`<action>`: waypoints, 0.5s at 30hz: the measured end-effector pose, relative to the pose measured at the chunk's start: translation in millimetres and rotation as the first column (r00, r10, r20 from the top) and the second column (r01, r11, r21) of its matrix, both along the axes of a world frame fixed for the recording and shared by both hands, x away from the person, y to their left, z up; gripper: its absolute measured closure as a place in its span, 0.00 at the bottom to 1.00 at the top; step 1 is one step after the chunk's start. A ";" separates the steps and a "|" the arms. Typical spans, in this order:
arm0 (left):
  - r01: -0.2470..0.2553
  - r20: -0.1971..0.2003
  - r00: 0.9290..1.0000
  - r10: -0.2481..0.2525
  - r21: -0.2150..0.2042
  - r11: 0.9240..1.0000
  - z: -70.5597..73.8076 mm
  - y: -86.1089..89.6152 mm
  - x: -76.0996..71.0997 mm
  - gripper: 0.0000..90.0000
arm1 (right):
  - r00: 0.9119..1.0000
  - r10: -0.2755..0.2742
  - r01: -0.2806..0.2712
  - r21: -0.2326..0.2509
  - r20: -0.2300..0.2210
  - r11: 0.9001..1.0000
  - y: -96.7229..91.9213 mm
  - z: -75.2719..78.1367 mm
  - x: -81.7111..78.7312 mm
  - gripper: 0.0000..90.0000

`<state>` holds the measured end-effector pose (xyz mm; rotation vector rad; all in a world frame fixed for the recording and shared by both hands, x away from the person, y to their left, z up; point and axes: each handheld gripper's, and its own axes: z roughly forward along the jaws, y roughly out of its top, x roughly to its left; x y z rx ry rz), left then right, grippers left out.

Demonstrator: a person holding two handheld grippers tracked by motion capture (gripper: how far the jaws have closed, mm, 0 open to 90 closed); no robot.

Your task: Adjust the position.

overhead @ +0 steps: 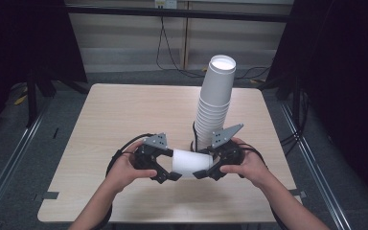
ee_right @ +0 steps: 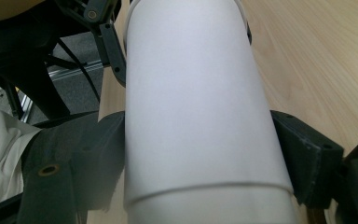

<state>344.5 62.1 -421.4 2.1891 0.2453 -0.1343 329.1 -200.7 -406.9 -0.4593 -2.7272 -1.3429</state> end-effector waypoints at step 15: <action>0.007 -0.009 1.000 -0.007 0.002 1.000 -0.6 1.2 -0.3 0.15 | 1.000 0.016 -0.015 -0.018 0.009 1.000 1.8 -2.4 -0.4 0.25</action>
